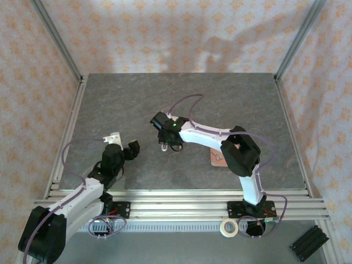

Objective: Load the staples into the stapler

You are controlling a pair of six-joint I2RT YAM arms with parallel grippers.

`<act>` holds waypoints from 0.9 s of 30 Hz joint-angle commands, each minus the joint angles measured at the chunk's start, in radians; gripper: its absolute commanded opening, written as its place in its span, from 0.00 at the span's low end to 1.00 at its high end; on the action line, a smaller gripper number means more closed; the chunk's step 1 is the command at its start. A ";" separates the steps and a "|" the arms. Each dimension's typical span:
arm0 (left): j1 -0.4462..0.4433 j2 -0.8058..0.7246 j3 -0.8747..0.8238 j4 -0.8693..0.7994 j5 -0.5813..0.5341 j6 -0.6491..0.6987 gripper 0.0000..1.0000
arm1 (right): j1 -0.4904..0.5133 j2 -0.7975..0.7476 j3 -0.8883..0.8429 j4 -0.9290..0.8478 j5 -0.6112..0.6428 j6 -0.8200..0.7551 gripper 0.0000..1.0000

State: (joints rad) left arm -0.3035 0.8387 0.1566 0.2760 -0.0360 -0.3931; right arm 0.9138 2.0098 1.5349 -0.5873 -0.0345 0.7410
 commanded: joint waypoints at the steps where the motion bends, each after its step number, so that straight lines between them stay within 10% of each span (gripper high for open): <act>1: 0.013 0.002 -0.012 0.005 0.010 -0.007 0.80 | 0.008 0.022 0.039 0.011 0.001 0.011 0.18; 27: 0.026 0.008 -0.009 0.016 0.019 -0.003 0.80 | 0.008 0.089 0.080 -0.028 0.017 -0.002 0.17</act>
State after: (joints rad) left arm -0.2897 0.8402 0.1547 0.2764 -0.0223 -0.3935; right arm 0.9138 2.0815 1.5906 -0.5865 -0.0517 0.7403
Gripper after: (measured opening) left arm 0.796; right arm 0.173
